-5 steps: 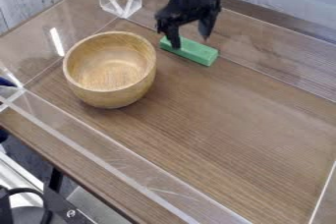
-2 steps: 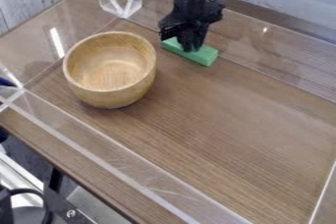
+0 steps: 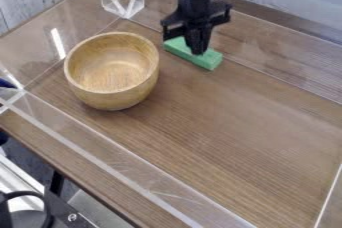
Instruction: Put the green block in the brown bowl
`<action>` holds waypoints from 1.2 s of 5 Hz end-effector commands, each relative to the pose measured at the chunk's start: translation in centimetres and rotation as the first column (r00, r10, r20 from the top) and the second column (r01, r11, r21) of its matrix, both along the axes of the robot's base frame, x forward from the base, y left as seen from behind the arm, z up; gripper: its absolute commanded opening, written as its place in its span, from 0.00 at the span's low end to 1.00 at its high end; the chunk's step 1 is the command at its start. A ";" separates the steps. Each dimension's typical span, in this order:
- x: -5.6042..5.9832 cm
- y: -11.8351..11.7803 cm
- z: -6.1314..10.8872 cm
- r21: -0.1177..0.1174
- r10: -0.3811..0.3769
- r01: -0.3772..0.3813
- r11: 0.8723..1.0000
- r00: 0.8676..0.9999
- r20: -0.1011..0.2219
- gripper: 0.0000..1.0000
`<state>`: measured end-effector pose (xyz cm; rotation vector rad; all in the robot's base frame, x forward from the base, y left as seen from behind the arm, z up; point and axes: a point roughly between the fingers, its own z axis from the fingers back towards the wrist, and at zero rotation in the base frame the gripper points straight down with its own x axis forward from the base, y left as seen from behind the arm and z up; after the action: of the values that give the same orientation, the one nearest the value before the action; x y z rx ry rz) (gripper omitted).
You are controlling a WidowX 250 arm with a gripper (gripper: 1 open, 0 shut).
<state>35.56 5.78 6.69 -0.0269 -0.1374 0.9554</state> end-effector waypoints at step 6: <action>1.8 1.1 4.2 -0.025 0.237 -0.236 0.971 0.959 0.155 1.00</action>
<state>36.71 6.89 8.88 -0.0701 -0.2265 1.2015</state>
